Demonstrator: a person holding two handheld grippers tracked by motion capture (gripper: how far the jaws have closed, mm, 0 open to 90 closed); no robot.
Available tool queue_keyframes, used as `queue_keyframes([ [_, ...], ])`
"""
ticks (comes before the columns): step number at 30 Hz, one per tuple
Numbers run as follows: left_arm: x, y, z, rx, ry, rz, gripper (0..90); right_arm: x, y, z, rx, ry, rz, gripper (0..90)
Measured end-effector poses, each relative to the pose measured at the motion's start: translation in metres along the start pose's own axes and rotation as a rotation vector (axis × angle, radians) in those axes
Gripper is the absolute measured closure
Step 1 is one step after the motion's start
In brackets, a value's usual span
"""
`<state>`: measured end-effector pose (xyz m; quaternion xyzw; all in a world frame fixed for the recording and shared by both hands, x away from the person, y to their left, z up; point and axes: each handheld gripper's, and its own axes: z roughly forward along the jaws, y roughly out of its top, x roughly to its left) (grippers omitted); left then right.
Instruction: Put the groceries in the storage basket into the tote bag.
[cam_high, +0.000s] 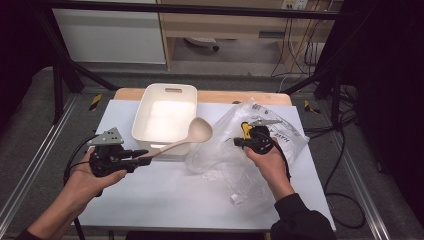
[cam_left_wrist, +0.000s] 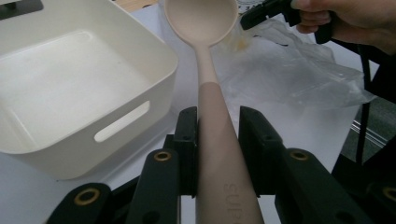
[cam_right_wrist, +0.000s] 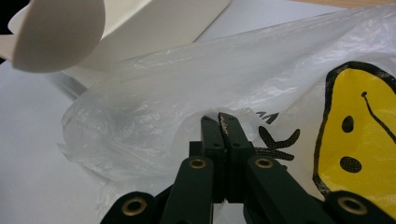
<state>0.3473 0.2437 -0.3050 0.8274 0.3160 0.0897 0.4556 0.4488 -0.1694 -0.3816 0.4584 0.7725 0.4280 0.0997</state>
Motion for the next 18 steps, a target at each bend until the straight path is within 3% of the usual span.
queue_keyframes([
  [5, -0.017, 0.003, 0.002, 0.012, -0.037, 0.032, 68.8, -0.001, 0.002, -0.006, -0.007, 0.002, 0.015, 90.0],
  [11, -0.033, 0.003, 0.016, 0.056, -0.084, 0.077, 68.8, -0.002, 0.009, -0.016, -0.028, 0.005, 0.019, 90.0],
  [18, -0.042, 0.000, 0.033, 0.085, -0.121, 0.081, 68.8, 0.000, 0.017, -0.022, -0.047, 0.004, 0.015, 90.0],
])
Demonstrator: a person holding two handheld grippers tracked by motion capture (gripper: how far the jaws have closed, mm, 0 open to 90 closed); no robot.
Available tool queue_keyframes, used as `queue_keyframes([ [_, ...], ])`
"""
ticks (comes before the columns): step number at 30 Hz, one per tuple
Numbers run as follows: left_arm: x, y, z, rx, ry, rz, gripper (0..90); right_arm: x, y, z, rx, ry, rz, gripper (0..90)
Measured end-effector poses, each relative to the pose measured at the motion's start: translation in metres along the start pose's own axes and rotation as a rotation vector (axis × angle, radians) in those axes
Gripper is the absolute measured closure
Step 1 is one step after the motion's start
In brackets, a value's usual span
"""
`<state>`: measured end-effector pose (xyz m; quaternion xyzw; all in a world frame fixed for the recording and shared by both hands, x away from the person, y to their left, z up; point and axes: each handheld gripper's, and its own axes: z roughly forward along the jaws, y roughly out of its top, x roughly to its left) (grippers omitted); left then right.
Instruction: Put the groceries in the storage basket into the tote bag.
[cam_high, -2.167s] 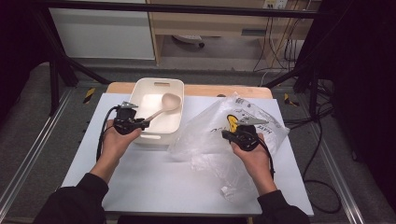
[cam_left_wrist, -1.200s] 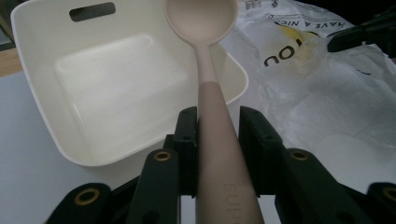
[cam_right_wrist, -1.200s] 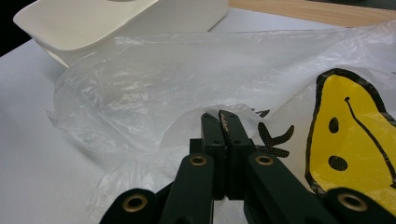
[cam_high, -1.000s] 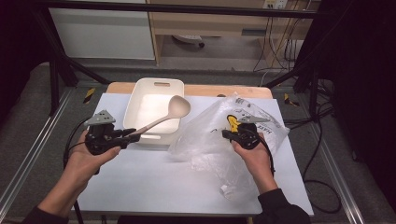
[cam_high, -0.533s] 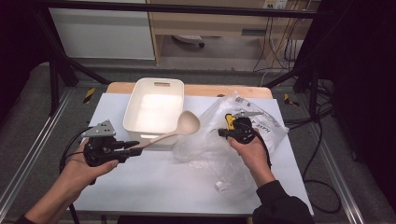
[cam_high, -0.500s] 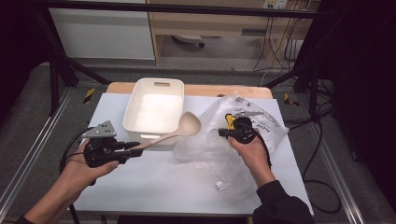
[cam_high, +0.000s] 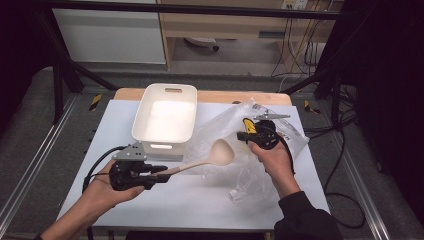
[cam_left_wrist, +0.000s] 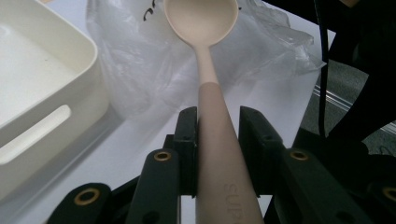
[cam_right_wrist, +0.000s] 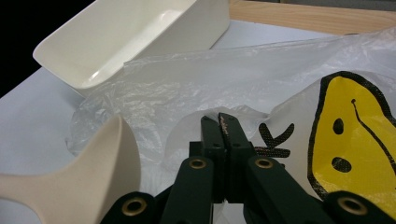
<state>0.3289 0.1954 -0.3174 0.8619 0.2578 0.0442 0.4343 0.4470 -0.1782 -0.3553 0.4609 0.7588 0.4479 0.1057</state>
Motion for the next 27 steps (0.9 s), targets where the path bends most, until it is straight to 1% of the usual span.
queue_keyframes([
  [3, -0.001, -0.001, 0.009, 0.003, -0.010, 0.004, 68.8, 0.001, 0.003, -0.001, -0.005, 0.000, -0.004, 90.0],
  [6, -0.002, -0.003, 0.022, 0.017, -0.004, 0.010, 68.8, 0.002, 0.006, -0.002, -0.011, 0.005, -0.004, 90.0],
  [9, 0.002, -0.005, 0.038, 0.027, -0.001, 0.001, 68.8, 0.004, 0.009, -0.004, -0.019, 0.007, -0.003, 90.0],
  [12, 0.007, -0.007, 0.054, 0.039, 0.019, 0.005, 68.8, 0.006, 0.011, -0.007, -0.025, 0.009, -0.010, 90.0],
  [13, 0.009, -0.006, 0.059, 0.037, 0.023, 0.006, 68.8, 0.006, 0.012, -0.008, -0.031, 0.010, -0.019, 90.0],
  [14, 0.012, -0.006, 0.063, 0.032, 0.022, 0.003, 68.8, 0.007, 0.013, -0.009, -0.031, 0.011, -0.014, 90.0],
  [17, 0.016, -0.004, 0.075, 0.017, 0.025, -0.001, 68.8, 0.008, 0.015, -0.011, -0.035, 0.014, -0.023, 90.0],
  [20, 0.017, -0.002, 0.086, 0.011, 0.026, 0.002, 68.8, 0.009, 0.017, -0.012, -0.038, 0.015, -0.029, 90.0],
  [22, 0.017, 0.001, 0.093, 0.011, 0.036, 0.018, 68.8, 0.009, 0.018, -0.013, -0.040, 0.018, -0.028, 90.0],
  [24, 0.018, 0.004, 0.100, 0.006, 0.042, 0.021, 68.8, 0.010, 0.019, -0.014, -0.046, 0.020, -0.032, 90.0],
  [27, 0.019, 0.009, 0.111, 0.012, 0.052, 0.044, 68.8, 0.012, 0.019, -0.014, -0.049, 0.026, -0.030, 90.0],
])
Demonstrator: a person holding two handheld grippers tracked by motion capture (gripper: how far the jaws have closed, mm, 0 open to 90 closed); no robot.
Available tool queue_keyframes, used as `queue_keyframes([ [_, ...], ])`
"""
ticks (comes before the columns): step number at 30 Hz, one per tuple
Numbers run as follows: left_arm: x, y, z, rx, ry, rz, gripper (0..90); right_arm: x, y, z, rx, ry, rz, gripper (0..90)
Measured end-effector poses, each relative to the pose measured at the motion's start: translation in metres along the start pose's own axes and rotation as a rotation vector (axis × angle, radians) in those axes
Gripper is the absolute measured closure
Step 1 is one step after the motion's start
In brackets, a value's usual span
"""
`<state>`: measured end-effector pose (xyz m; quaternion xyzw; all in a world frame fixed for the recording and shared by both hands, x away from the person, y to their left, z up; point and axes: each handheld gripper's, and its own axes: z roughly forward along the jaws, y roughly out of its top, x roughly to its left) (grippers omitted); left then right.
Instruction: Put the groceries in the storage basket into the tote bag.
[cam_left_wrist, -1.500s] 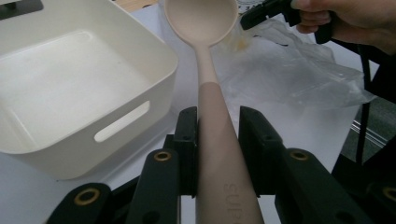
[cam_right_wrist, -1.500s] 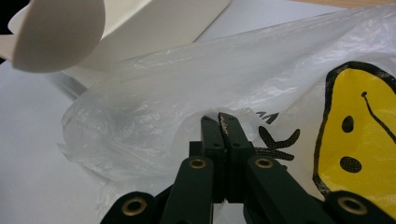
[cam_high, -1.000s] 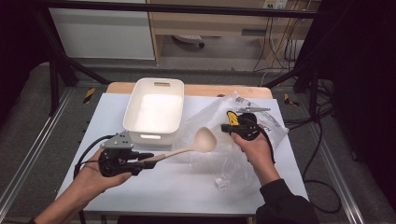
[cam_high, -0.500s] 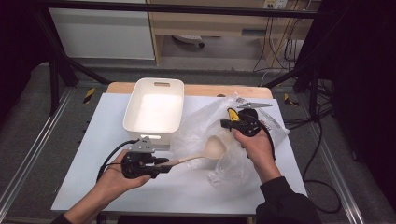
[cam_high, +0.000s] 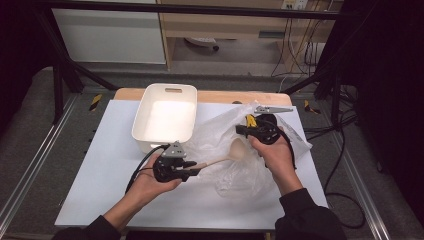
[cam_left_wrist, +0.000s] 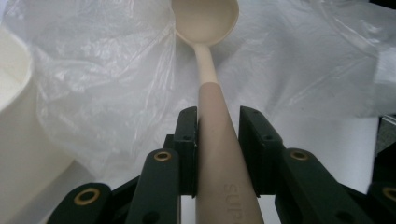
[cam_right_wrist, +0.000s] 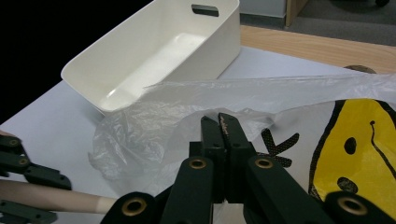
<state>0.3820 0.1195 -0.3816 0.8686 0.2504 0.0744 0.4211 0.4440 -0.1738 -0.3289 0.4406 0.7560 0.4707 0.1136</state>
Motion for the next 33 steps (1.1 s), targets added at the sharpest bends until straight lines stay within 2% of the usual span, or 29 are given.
queue_keyframes([
  [2, 0.000, 0.004, 0.007, -0.001, 0.008, 0.008, 68.8, 0.001, 0.000, -0.001, -0.008, 0.008, -0.002, 90.0],
  [9, 0.005, 0.014, 0.030, -0.053, 0.010, -0.032, 68.8, 0.004, -0.001, 0.001, -0.019, 0.018, -0.004, 90.0],
  [14, 0.004, 0.016, 0.047, -0.039, 0.022, -0.020, 68.8, 0.005, -0.001, 0.002, -0.017, 0.022, -0.011, 90.0],
  [17, 0.003, 0.017, 0.054, -0.039, 0.026, -0.027, 68.9, 0.005, 0.000, 0.002, -0.016, 0.023, -0.010, 90.0],
  [26, 0.002, 0.022, 0.065, -0.059, 0.011, -0.038, 68.9, 0.003, -0.002, 0.006, -0.005, 0.014, -0.019, 90.0],
  [31, -0.001, 0.029, 0.066, -0.060, 0.019, -0.016, 68.9, 0.002, -0.001, 0.009, -0.002, 0.014, -0.027, 90.0],
  [33, -0.001, 0.032, 0.068, -0.066, 0.018, -0.021, 68.9, 0.002, -0.001, 0.010, 0.001, 0.016, -0.024, 90.0],
])
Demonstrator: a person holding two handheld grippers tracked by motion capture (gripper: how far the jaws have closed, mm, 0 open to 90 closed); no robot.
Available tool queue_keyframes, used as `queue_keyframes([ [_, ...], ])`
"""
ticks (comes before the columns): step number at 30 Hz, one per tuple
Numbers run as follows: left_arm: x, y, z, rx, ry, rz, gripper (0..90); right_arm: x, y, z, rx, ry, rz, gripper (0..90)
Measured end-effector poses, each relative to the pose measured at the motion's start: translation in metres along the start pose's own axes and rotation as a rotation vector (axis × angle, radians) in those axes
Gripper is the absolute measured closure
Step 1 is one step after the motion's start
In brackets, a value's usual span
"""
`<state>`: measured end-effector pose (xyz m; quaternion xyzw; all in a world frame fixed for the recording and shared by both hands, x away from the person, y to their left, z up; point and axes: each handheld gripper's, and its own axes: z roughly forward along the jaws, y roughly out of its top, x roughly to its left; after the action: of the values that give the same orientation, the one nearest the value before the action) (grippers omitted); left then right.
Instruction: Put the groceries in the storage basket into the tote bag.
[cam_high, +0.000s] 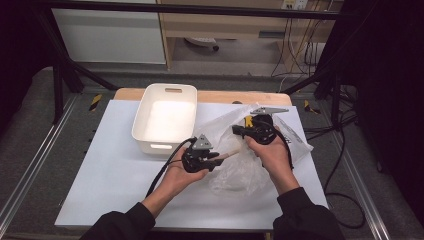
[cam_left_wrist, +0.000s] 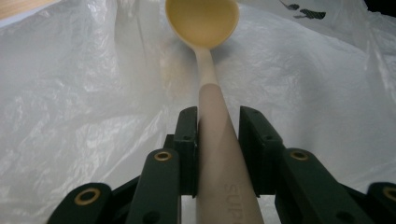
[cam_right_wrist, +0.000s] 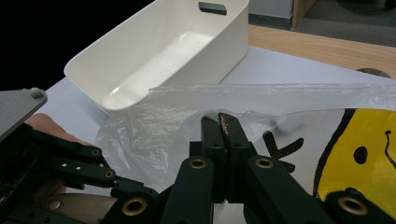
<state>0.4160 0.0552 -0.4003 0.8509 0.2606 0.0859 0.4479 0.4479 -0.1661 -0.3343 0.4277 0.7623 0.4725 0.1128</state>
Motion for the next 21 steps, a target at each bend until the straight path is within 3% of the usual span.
queue_keyframes([
  [16, -0.004, 0.009, 0.017, -0.017, 0.003, 0.004, 69.0, 0.002, 0.007, -0.007, -0.002, -0.001, -0.022, 90.0],
  [19, -0.005, 0.011, 0.017, -0.047, -0.016, -0.027, 69.1, 0.003, 0.011, -0.010, -0.006, 0.004, -0.025, 90.0],
  [21, -0.007, 0.013, 0.016, -0.075, -0.019, -0.007, 69.1, 0.003, 0.013, -0.012, -0.009, 0.005, -0.022, 90.0],
])
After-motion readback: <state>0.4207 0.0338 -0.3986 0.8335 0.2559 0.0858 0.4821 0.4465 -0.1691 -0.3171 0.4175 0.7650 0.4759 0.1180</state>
